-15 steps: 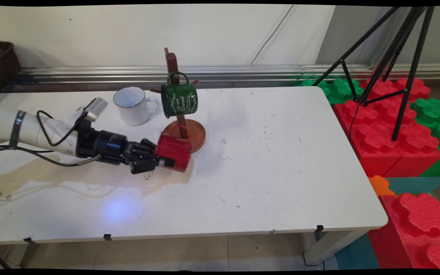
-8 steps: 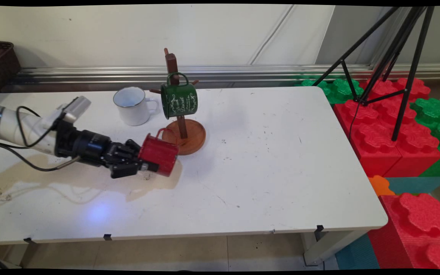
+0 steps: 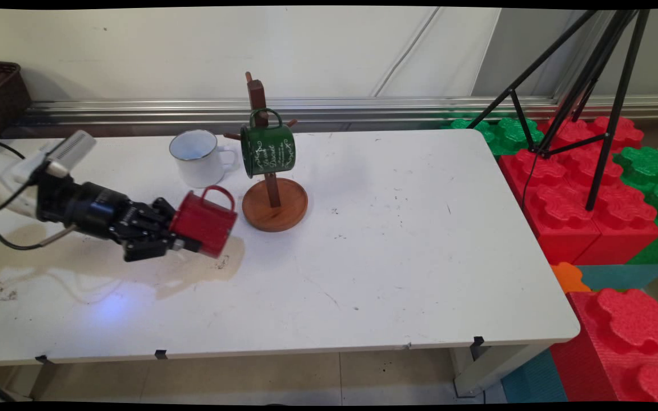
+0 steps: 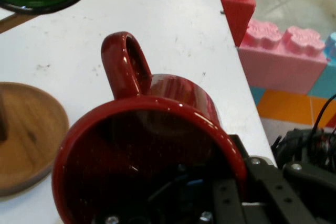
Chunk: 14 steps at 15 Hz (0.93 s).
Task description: Place the picked object on the table
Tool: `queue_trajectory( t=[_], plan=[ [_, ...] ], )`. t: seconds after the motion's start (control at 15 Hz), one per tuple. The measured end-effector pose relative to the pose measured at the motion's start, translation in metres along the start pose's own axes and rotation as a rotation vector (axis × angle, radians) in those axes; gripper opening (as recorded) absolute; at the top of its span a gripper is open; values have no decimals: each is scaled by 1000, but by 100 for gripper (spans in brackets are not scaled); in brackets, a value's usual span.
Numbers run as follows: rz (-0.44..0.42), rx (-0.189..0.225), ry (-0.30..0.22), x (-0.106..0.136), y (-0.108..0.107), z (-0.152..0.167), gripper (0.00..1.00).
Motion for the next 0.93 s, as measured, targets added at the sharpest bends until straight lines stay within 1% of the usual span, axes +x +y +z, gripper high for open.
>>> queue_trajectory(
  t=[0.33,0.93],
  plan=[
    [70,16,-63,3,-3,-35,0],
    [170,33,-163,7,-3,-77,0]
  ],
)
